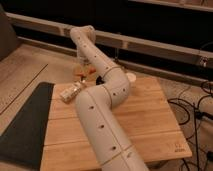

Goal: Place the pepper on the white sponge

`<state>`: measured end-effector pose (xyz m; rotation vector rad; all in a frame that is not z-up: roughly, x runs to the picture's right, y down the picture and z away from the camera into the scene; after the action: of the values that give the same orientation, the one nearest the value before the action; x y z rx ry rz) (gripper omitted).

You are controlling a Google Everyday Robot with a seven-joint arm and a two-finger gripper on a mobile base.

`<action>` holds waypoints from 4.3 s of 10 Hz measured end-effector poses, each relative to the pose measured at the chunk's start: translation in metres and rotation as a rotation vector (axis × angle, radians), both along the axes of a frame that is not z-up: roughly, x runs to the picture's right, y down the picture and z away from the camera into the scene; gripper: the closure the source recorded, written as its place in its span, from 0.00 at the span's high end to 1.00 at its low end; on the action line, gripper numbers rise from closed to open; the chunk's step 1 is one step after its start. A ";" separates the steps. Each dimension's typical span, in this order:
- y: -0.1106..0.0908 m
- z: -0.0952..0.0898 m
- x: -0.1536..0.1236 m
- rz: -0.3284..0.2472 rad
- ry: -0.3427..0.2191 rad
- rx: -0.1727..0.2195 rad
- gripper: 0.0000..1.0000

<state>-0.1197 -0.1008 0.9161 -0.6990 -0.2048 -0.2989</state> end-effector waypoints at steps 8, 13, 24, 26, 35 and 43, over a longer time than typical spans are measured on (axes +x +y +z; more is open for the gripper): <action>0.039 -0.051 -0.113 -0.253 -0.256 -0.019 0.00; 0.092 -0.099 -0.060 -0.208 -0.138 0.008 0.00; 0.158 -0.075 -0.011 -0.055 -0.055 -0.149 0.00; 0.170 -0.065 -0.001 -0.027 -0.043 -0.187 0.00; 0.195 -0.030 0.013 -0.110 -0.064 -0.231 0.18; 0.196 -0.029 0.005 -0.126 -0.108 -0.231 0.33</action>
<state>-0.1147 0.0951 0.8875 -0.9268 -0.3016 -0.4385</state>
